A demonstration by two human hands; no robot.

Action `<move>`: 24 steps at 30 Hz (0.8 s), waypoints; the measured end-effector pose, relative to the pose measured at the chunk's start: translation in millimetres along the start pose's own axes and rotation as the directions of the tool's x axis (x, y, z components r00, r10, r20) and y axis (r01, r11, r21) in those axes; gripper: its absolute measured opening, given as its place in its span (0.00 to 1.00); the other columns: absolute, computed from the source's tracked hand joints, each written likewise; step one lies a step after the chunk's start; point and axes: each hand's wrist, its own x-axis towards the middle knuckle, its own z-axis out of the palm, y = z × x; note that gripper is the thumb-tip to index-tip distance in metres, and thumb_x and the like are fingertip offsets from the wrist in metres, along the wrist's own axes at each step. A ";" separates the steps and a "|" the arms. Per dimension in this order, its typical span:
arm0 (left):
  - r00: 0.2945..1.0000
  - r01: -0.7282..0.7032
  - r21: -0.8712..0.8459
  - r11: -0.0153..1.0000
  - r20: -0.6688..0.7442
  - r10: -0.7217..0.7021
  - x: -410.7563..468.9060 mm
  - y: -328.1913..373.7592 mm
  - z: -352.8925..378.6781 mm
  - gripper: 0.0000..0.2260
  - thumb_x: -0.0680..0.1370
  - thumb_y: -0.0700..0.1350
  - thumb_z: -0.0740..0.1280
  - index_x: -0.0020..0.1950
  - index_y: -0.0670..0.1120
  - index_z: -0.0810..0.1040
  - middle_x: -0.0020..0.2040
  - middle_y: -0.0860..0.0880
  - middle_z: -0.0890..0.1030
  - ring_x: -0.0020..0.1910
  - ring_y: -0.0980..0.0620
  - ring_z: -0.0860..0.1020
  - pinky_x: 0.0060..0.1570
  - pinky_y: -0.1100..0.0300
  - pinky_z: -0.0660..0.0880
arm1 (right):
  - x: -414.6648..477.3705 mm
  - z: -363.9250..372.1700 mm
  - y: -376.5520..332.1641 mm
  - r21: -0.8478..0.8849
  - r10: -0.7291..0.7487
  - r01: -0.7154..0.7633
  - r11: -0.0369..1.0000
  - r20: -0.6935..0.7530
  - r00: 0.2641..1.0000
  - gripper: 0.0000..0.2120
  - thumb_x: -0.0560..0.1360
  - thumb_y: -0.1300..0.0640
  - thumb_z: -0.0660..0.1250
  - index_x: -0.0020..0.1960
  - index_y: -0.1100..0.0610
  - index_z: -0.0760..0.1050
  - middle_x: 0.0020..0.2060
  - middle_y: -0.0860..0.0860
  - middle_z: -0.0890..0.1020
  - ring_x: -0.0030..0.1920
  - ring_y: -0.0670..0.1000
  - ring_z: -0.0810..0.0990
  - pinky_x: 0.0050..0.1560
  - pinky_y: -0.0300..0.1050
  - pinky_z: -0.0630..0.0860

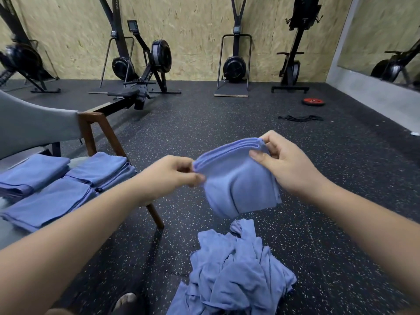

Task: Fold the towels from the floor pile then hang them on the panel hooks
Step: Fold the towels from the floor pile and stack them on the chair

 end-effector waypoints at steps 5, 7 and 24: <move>0.961 -0.029 -0.018 0.999 -0.275 0.023 3.2 -9.6 5.4 0.04 0.81 0.48 0.74 0.49 0.50 0.84 0.43 0.48 0.87 0.40 0.53 0.82 0.44 0.57 0.76 | 4.3 -2.9 5.6 0.015 0.093 -0.092 0.996 -0.085 0.992 0.09 0.78 0.47 0.76 0.49 0.50 0.79 0.41 0.52 0.87 0.41 0.50 0.82 0.51 0.60 0.80; 0.961 -0.072 0.111 0.991 -0.257 0.099 -2.1 0.7 20.7 0.04 0.79 0.51 0.76 0.48 0.54 0.82 0.42 0.54 0.86 0.41 0.54 0.83 0.45 0.59 0.78 | 5.9 -0.7 10.4 -0.006 0.163 -0.164 0.986 -0.083 0.983 0.09 0.77 0.47 0.77 0.50 0.49 0.80 0.42 0.47 0.88 0.45 0.51 0.86 0.52 0.57 0.81; 0.868 -0.323 0.460 0.827 -0.205 0.453 -15.7 44.8 104.6 0.22 0.72 0.50 0.73 0.61 0.57 0.67 0.49 0.58 0.75 0.43 0.48 0.77 0.41 0.52 0.75 | 1.1 26.4 13.1 0.256 0.499 -0.472 0.844 -0.050 0.865 0.16 0.78 0.54 0.77 0.61 0.53 0.74 0.55 0.58 0.85 0.42 0.59 0.89 0.37 0.58 0.87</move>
